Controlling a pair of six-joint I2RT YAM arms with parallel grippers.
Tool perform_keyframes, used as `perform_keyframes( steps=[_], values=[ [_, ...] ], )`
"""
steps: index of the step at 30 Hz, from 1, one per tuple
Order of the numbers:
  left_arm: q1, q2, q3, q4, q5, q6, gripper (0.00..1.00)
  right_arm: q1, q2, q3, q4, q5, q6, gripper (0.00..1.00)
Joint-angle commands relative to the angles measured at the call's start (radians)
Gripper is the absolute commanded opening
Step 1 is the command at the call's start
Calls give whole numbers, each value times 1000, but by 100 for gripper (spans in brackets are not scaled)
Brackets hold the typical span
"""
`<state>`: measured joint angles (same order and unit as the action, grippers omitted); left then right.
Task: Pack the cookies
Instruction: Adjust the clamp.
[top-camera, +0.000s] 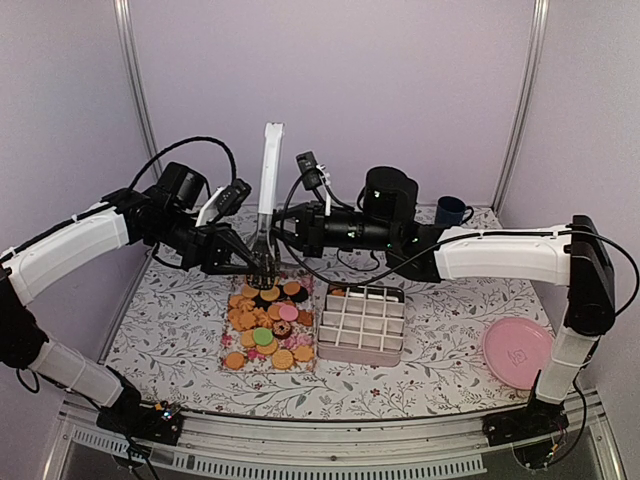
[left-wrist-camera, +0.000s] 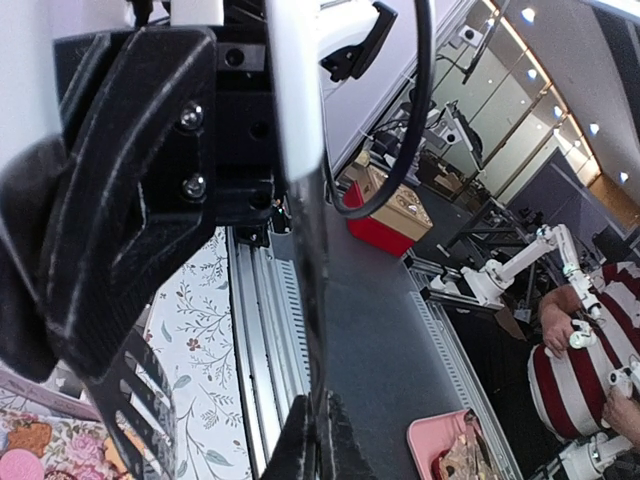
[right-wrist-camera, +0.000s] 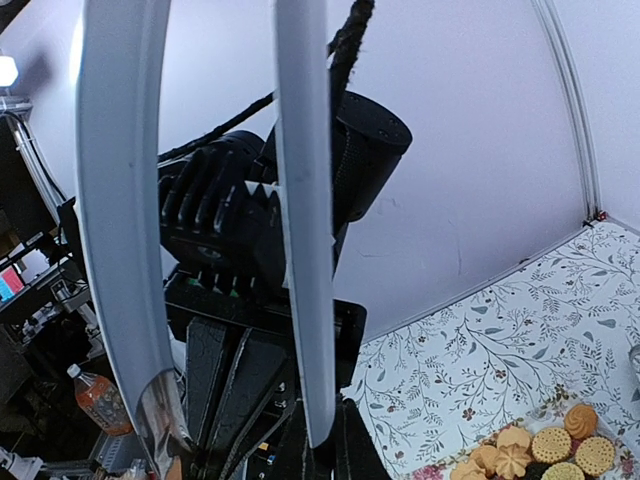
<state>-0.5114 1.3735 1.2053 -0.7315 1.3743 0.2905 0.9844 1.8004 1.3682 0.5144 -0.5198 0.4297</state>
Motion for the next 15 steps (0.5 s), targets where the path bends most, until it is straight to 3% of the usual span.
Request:
perform_keyframes(
  steps=[1, 15],
  values=[
    [-1, -35, 33, -29, 62, 27, 0, -5, -26, -3, -64, 84, -75, 0],
    [-1, -66, 76, -147, 101, 92, 0, -14, -75, -31, -176, 364, -199, 0]
  ],
)
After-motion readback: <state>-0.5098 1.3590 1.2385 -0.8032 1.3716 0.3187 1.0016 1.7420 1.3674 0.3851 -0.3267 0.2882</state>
